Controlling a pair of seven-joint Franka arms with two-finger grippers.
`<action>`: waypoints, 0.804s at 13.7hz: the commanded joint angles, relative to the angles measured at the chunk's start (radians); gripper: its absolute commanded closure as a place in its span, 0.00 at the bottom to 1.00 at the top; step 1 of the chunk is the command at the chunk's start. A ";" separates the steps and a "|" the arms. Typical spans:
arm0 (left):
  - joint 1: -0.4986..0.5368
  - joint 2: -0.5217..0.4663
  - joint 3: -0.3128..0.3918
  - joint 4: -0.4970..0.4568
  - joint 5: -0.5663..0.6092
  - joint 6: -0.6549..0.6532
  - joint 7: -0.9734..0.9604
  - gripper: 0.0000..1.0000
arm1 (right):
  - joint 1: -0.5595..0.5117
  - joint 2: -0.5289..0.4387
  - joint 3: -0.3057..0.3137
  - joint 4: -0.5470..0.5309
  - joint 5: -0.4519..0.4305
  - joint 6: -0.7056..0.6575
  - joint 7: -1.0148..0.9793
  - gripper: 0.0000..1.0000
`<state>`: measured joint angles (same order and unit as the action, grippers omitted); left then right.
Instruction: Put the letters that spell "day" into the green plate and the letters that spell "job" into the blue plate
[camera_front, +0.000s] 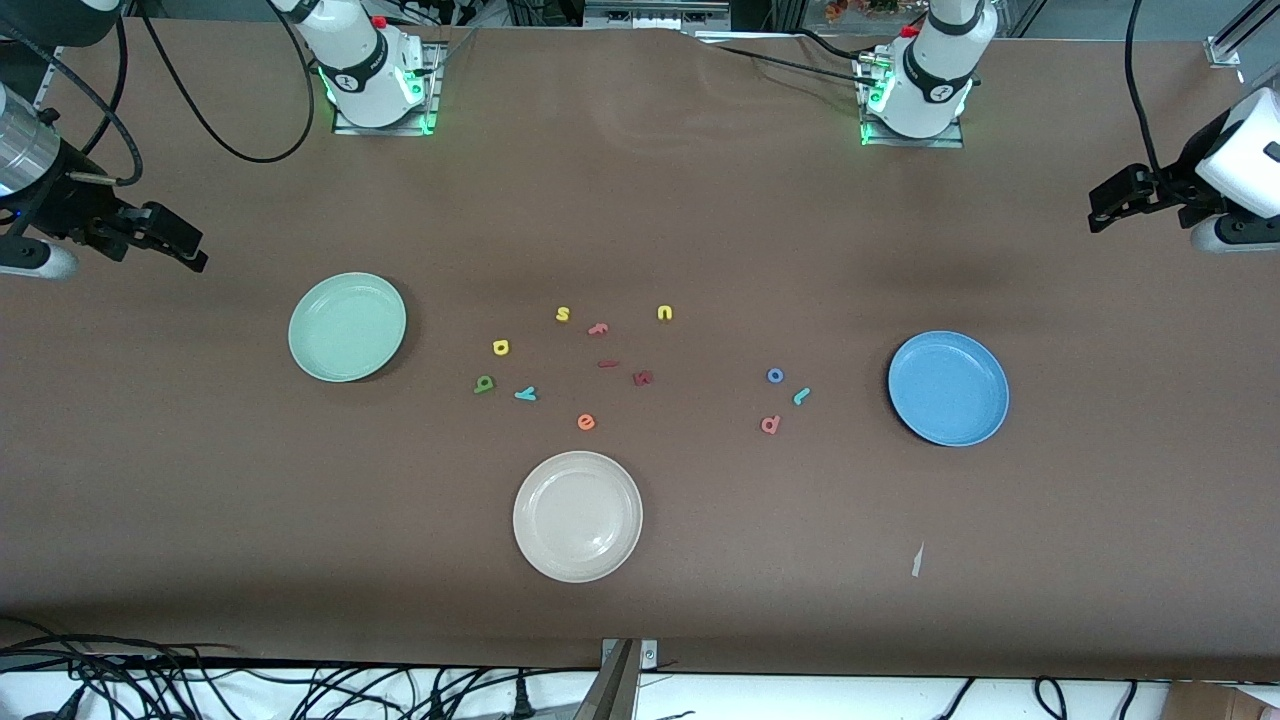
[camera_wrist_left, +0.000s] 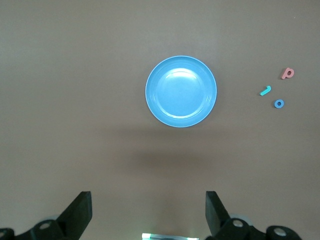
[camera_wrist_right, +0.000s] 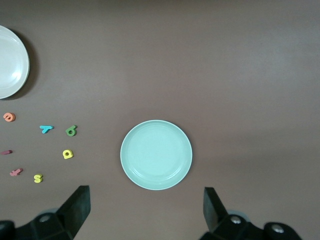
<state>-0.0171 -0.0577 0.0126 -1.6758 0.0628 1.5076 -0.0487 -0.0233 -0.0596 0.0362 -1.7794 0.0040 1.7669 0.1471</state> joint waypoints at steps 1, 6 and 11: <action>-0.004 0.015 -0.016 0.047 0.017 -0.044 0.026 0.00 | 0.000 0.001 0.001 0.009 0.016 0.003 0.008 0.00; -0.001 0.013 -0.086 0.096 0.018 -0.112 0.021 0.00 | 0.000 0.001 0.001 0.009 0.014 -0.003 0.005 0.00; 0.009 0.019 -0.085 0.096 0.017 -0.153 0.016 0.00 | 0.000 0.000 0.001 0.009 0.014 -0.007 0.005 0.00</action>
<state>-0.0156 -0.0541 -0.0685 -1.6072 0.0628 1.3834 -0.0417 -0.0232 -0.0590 0.0365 -1.7794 0.0043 1.7675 0.1476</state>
